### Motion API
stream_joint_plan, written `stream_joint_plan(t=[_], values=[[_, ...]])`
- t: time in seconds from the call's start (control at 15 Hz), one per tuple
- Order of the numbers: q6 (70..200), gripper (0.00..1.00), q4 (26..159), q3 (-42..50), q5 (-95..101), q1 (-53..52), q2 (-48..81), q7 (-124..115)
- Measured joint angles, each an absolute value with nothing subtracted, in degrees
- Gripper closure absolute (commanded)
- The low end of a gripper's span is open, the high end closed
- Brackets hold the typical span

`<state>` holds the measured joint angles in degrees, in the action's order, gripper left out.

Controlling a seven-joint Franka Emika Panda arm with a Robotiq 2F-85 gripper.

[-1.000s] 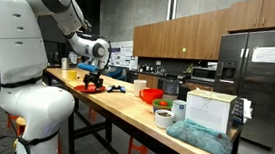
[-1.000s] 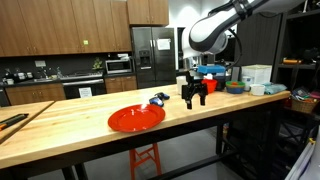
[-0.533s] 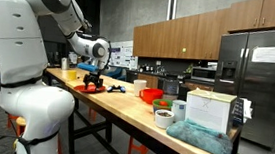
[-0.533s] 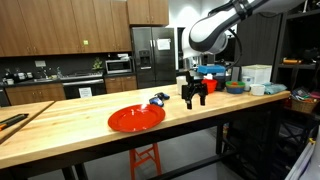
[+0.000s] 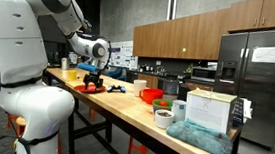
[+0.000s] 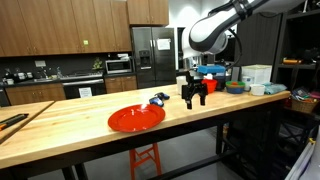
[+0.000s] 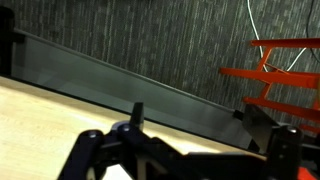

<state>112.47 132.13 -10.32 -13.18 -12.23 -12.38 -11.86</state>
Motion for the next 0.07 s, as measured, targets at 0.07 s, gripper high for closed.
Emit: stream_joint_plan(t=[0.07], values=[[112.5,0.00,132.1,-10.3,-13.2,-12.2,-12.4,-11.9]])
